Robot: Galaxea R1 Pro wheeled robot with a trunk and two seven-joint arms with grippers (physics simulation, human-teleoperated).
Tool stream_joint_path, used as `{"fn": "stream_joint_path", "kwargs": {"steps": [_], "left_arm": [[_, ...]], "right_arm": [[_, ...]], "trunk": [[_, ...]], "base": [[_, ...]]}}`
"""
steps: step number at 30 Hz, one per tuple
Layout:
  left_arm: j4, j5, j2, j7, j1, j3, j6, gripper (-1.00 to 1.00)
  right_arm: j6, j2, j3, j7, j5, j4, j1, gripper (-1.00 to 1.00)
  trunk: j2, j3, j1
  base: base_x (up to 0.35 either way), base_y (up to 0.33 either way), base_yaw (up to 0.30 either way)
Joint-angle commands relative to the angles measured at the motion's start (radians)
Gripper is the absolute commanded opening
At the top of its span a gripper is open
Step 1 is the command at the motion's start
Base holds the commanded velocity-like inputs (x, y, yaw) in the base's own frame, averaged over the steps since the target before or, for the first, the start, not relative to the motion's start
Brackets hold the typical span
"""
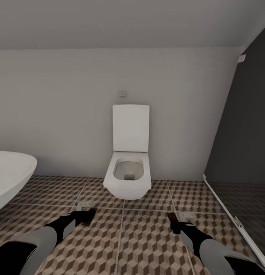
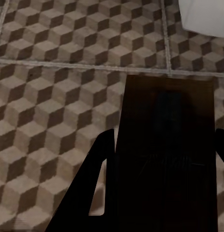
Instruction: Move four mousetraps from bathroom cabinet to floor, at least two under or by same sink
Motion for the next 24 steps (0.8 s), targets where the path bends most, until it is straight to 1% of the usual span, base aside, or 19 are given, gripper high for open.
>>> {"fn": "stream_joint_path", "kwargs": {"steps": [1,12,22,24], "left_arm": [[-0.001,0.009,0.0,-0.001,0.0,-0.008,0.003,-1.0],[-0.001,0.009,0.0,-0.001,0.0,-0.008,0.002,-1.0],[-0.001,0.009,0.0,-0.001,0.0,-0.008,0.002,-1.0],[-0.001,0.009,0.0,-0.001,0.0,-0.008,0.002,-1.0]], "right_arm": [[0.006,0.0,-0.008,-0.002,0.01,-0.002,0.0,-1.0],[0.006,0.0,-0.008,-0.002,0.011,-0.002,0.0,-1.0],[0.006,0.0,-0.008,-0.002,0.012,-0.001,0.0,-1.0],[0.006,0.0,-0.008,-0.002,0.012,-0.001,0.0,-1.0]], "trunk": [[-0.001,-0.005,0.0],[-0.003,-0.047,0.005],[-0.003,-0.047,0.005],[-0.004,-0.055,0.006]], "base": [[0.0,0.0,0.0],[0.0,0.0,0.0],[0.0,0.0,0.0],[0.0,0.0,0.0]]}}
